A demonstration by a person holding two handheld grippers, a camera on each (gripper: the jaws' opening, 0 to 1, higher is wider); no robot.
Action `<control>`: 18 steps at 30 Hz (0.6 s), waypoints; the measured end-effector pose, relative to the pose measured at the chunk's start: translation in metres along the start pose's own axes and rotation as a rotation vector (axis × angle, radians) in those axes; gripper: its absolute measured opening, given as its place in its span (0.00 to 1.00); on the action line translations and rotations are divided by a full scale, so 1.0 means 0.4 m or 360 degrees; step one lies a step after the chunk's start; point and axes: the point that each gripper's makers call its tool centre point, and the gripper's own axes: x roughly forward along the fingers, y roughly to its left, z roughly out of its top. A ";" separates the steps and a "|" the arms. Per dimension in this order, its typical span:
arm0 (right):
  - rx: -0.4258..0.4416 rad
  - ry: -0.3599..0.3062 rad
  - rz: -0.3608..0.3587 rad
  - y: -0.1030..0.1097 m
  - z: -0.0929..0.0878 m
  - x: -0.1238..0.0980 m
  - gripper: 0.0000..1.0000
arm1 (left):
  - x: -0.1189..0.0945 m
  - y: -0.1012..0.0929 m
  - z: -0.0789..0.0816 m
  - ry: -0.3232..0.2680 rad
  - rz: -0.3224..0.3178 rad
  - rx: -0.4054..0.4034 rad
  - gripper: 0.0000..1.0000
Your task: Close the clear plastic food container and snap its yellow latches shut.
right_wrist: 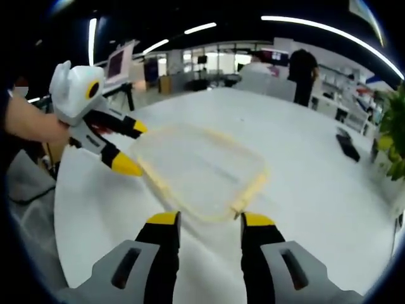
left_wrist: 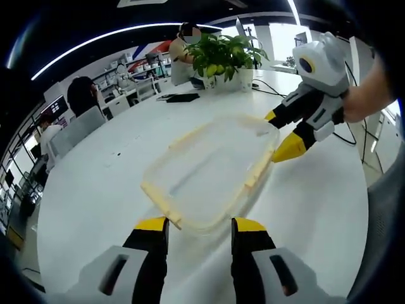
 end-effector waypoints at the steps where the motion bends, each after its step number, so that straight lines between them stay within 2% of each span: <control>1: 0.0000 -0.0001 0.0000 0.000 0.000 0.000 0.35 | 0.000 0.000 0.000 0.0000 0.0001 0.0000 0.33; 13: 0.0000 -0.0004 -0.0001 -0.004 0.002 0.002 0.35 | -0.002 0.002 -0.001 0.0007 0.0028 0.0023 0.33; 18: 0.0016 -0.0014 -0.0017 -0.004 0.005 -0.010 0.37 | -0.018 0.005 -0.002 0.0003 0.0046 -0.0018 0.36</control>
